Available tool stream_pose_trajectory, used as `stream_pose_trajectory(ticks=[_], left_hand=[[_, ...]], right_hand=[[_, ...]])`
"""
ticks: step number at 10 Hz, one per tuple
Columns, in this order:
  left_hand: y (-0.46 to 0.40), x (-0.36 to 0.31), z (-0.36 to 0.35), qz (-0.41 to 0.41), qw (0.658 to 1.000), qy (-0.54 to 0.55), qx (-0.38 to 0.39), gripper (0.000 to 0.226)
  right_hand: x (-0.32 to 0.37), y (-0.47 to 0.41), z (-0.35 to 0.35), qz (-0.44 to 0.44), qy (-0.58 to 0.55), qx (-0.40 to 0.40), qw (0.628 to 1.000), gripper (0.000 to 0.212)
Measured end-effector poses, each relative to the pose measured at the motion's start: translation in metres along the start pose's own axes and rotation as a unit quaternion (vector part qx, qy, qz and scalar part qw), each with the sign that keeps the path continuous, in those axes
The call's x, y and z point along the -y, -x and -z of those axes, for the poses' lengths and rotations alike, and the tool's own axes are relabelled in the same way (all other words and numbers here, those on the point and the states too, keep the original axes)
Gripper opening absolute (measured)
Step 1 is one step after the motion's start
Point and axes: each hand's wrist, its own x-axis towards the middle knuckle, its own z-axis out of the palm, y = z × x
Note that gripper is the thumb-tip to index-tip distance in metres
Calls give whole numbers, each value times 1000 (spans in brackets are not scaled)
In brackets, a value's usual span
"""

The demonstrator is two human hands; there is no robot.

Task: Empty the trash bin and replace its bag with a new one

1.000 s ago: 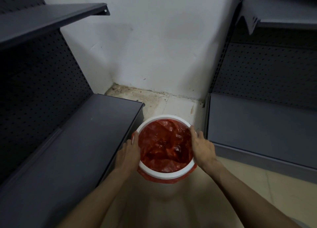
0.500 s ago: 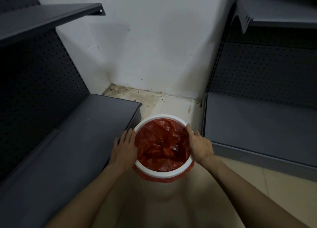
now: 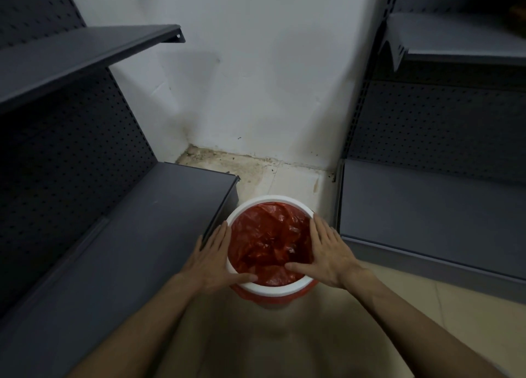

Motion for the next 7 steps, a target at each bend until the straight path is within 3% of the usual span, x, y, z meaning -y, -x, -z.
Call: stream_pose_trajectory(ticks=[3, 5, 6, 7], left_hand=[[1, 5, -11, -13, 1000, -3, -22, 135], [4, -4, 6, 0, 999, -33, 7, 130], [7, -8, 22, -4, 1000, -29, -7, 110], [14, -13, 40, -17, 997, 0, -70, 73]], right_hand=[[-12, 3, -13, 29, -2, -10, 1000, 133], [-6, 4, 4, 22, 51, 23, 998, 129], [-2, 6, 21, 13, 46, 13, 999, 114], [0, 13, 41, 14, 50, -31, 998, 81]])
